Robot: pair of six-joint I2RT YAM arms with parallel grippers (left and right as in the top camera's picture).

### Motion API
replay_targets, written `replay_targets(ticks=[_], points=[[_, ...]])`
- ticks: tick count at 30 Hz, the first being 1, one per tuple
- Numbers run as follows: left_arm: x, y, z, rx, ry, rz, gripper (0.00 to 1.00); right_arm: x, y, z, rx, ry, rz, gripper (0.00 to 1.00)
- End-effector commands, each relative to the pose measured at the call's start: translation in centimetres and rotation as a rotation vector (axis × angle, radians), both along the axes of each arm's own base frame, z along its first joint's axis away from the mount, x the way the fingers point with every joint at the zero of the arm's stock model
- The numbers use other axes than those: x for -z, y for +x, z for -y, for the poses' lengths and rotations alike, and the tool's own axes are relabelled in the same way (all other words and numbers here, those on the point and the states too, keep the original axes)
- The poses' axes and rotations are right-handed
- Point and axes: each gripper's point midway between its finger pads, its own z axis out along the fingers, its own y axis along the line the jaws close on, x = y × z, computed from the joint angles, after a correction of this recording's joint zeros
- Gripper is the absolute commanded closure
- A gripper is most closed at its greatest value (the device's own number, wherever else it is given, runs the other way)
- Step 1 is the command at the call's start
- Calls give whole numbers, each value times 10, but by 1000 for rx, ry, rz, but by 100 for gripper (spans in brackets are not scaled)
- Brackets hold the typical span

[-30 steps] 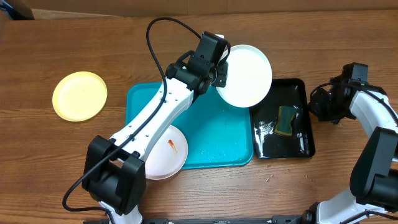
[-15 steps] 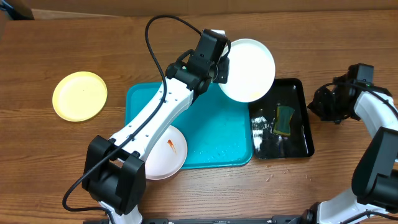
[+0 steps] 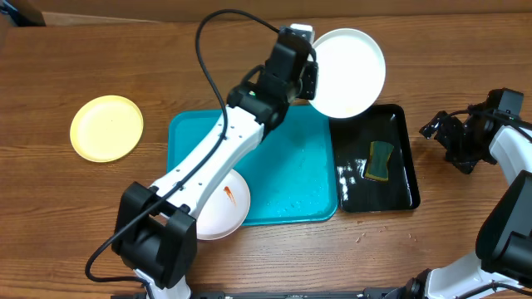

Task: Clean dirty plates on tray and stack at the side
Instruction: 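Lift the white plate off the tray with left gripper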

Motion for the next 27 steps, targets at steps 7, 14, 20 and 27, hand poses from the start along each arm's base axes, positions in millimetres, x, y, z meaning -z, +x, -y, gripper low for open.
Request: replay_targets(ticks=[7,14,20,27], points=[[-49,-11,20,3,187,236,96,-5,7,5,2,-19,19,0],[-61,-19,25,3,365,337,96,-5,7,5,2,-19,19,0],[-76,-34,44,43,498,437,96,-5,7,5,2,-19,19,0],[-93,-51,56,35,629,527,96,-5,7,5,1,-19,20,0]])
